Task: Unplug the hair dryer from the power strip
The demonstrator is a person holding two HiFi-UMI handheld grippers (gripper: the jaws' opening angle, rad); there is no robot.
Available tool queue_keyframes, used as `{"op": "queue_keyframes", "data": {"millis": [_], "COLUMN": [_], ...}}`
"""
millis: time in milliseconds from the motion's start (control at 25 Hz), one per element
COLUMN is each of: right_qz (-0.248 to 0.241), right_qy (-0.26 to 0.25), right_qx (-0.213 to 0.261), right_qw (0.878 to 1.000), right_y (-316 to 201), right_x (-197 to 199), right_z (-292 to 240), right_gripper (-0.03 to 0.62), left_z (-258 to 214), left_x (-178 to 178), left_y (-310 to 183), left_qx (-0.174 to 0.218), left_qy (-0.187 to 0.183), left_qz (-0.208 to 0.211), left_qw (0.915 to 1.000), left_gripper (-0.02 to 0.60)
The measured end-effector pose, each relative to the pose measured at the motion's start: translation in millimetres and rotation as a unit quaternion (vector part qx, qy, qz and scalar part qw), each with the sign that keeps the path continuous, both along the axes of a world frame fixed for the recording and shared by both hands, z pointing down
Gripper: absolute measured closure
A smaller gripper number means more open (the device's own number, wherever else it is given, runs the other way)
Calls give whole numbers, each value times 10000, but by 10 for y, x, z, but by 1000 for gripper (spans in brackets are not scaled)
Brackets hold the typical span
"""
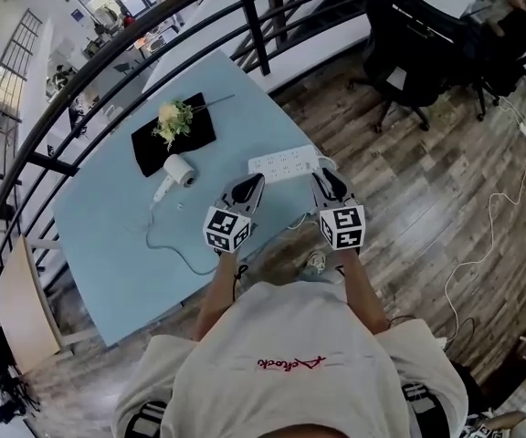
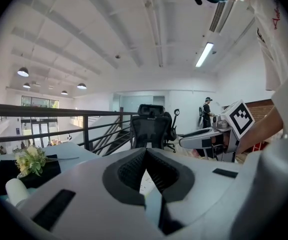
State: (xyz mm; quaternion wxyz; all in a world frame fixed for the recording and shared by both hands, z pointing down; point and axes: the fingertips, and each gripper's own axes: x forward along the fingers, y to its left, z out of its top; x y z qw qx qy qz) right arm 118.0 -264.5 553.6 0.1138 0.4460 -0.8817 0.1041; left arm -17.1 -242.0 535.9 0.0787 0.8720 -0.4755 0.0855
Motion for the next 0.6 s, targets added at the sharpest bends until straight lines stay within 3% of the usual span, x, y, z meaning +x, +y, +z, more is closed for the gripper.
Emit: {"op": "queue_keyframes", "data": {"millis": [600], "right_qz": [572], "right_qy": [147], "right_qx": [174], "right_qw": [9981], "right_y": [891], "right_x": [-483], "right_z": [-160], "right_gripper": [470], "left_z": [-137], "left_x": [-536], "left_y": [792], "left_qx": [210], "left_qy": [204], "left_qz": [541], "left_qw": [9981], "left_gripper": [572]}}
